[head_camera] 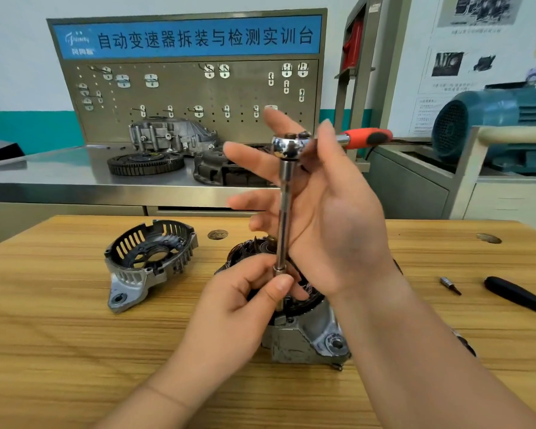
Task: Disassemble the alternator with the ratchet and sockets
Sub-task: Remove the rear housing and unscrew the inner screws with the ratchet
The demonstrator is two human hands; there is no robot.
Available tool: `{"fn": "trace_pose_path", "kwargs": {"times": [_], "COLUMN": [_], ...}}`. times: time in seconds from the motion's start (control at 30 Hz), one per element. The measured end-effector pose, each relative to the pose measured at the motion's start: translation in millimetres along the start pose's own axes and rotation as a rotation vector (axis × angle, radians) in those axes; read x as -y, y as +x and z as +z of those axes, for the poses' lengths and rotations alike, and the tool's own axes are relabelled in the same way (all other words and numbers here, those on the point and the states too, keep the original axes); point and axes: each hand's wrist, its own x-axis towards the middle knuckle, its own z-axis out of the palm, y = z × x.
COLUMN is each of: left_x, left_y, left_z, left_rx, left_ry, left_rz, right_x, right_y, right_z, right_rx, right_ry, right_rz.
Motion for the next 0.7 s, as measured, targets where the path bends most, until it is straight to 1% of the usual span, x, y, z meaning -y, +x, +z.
{"fn": "trace_pose_path", "kwargs": {"times": [0.03,0.1,0.13,0.17,0.2,0.23,0.33,0.4,0.43,0.5,0.57,0.63,0.67,0.7], "left_x": [1.2,2.9,2.9,2.8,2.6,2.5,-0.1,-2.8,-3.7,-2.5,-1.8,-1.7,-1.7,-1.8], "left_y": [0.0,-0.3,-0.5,-0.4,-0.5,-0.4,-0.2,-1.0,-1.2,-1.3,-2.0,-2.3,-2.4,-2.5], "left_z": [0.3,0.8,0.9,1.1,1.0,0.7,-0.7,-1.8,-2.2,-2.5,-1.3,0.1,0.6,0.5], "left_rx": [-0.013,-0.042,-0.053,-0.057,-0.056,-0.05,0.003,0.048,0.062,0.06,0.031,0.011,0.01,0.015], "left_ry": [-0.008,-0.02,-0.019,-0.015,-0.007,0.003,0.02,0.024,0.03,0.023,-0.008,0.012,0.033,0.047], "left_rz": [-0.01,-0.024,-0.026,-0.025,-0.023,-0.021,-0.006,0.012,0.016,0.0,-0.039,-0.05,-0.049,-0.049], "right_x": [-1.0,-1.8,-3.0,-4.5,-4.7,-3.8,-0.1,-0.1,0.5,0.5,1.3,-0.7,-2.2,-1.9], "right_y": [-0.3,-0.5,-0.4,-0.4,0.3,1.2,1.4,0.4,0.6,0.1,-1.7,-3.1,-3.1,-2.6], "right_z": [0.1,0.3,0.0,-1.3,-1.6,-0.8,-0.4,-3.0,-3.1,-1.4,1.0,0.7,-0.4,0.5], "right_rx": [-0.031,-0.13,-0.136,-0.122,-0.106,-0.099,-0.083,-0.058,-0.056,-0.071,-0.096,-0.074,-0.066,-0.076], "right_ry": [-0.081,-0.401,-0.532,-0.596,-0.587,-0.532,-0.247,-0.15,-0.138,-0.187,-0.392,-0.618,-0.662,-0.644], "right_rz": [-0.063,-0.317,-0.439,-0.512,-0.517,-0.473,-0.263,-0.14,-0.113,-0.139,-0.295,-0.476,-0.494,-0.46]}}
